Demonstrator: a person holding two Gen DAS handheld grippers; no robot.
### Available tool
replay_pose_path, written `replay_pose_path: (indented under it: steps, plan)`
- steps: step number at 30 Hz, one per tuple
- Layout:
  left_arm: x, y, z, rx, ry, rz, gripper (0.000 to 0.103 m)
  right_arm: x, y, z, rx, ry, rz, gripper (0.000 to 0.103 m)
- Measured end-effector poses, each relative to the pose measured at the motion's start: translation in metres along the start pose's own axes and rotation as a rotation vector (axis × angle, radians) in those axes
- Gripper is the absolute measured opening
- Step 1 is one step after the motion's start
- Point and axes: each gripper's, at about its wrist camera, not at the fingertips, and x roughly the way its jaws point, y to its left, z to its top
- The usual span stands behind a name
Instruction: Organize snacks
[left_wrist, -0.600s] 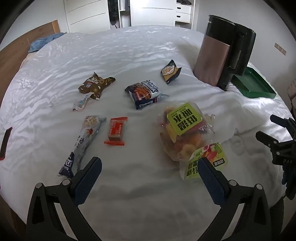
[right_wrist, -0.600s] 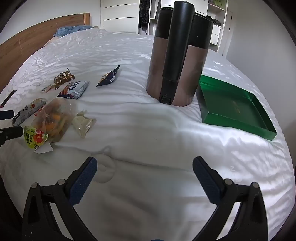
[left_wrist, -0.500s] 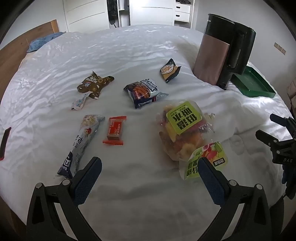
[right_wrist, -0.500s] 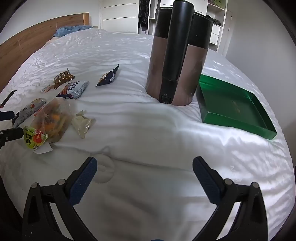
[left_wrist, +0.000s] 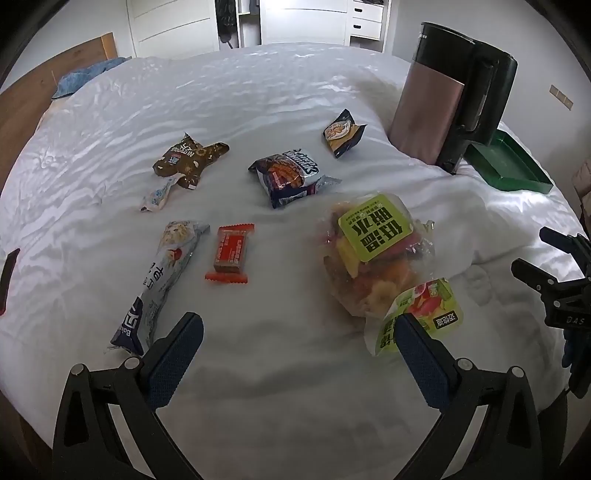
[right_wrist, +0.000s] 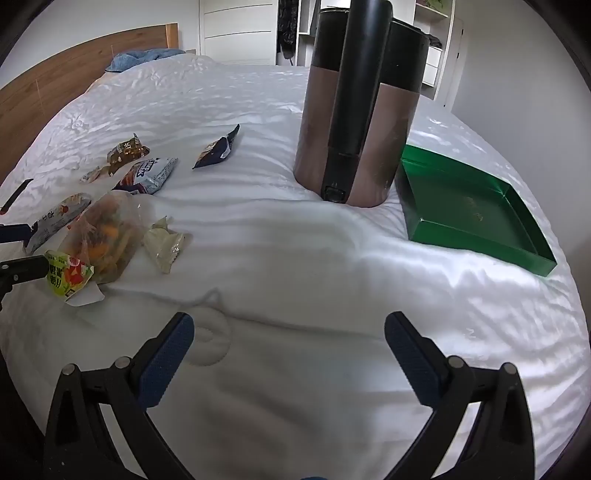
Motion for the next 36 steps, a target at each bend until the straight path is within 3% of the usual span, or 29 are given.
replay_pose_path:
  steps: [36]
  plan:
    - [-0.0052,0.0020,0.0050,-0.021,0.022,-0.024,0.102,-0.0062,0.0043,0.0031,-0.009,0.000,0.013,0.103]
